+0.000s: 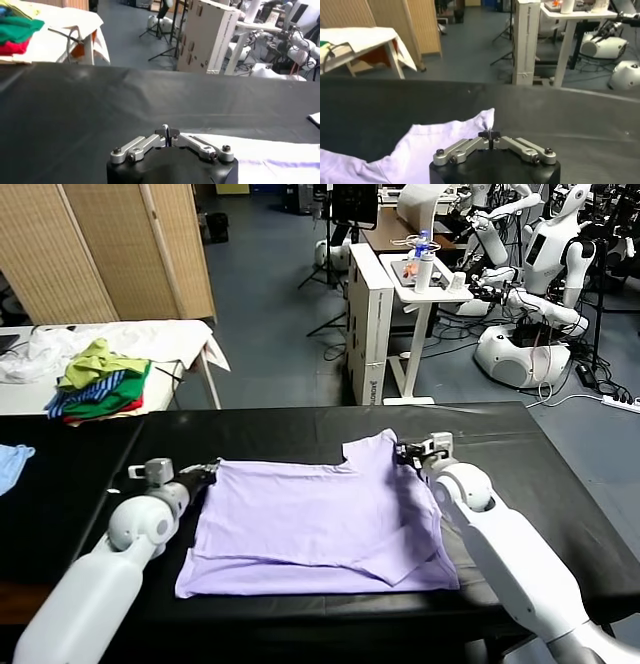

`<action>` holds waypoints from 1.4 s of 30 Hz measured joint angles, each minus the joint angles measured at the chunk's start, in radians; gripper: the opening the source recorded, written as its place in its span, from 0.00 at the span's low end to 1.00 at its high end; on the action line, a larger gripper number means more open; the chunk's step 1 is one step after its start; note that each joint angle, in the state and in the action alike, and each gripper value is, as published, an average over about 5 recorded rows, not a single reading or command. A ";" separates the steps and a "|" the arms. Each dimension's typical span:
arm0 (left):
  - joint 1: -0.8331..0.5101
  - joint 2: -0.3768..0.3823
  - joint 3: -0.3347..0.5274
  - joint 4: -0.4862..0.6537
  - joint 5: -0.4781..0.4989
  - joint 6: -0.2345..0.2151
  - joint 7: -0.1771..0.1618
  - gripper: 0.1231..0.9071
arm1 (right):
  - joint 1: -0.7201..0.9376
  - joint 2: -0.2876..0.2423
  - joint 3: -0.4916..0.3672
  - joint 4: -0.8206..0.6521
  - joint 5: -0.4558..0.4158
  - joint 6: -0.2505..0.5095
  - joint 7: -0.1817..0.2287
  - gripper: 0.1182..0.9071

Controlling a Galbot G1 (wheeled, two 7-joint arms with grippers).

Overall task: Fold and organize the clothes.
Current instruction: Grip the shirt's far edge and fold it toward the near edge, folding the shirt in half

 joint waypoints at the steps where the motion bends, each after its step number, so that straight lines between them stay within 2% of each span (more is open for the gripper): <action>1: 0.009 0.004 -0.007 -0.011 0.000 0.000 0.000 0.04 | -0.008 -0.006 0.007 0.011 0.003 -0.001 0.000 0.03; 9: 0.115 0.037 -0.092 -0.118 -0.003 0.001 0.003 0.03 | -0.078 -0.058 0.062 0.106 0.023 -0.019 0.003 0.03; 18: 0.262 0.050 -0.184 -0.268 0.009 0.001 0.002 0.03 | -0.183 -0.128 0.129 0.260 0.057 -0.073 0.024 0.03; 28: 0.430 0.059 -0.275 -0.434 0.003 0.013 -0.010 0.03 | -0.416 -0.226 0.245 0.462 0.085 -0.129 0.030 0.03; 42: 0.649 0.002 -0.377 -0.563 0.066 0.029 -0.006 0.03 | -0.629 -0.292 0.354 0.572 0.106 -0.155 0.028 0.03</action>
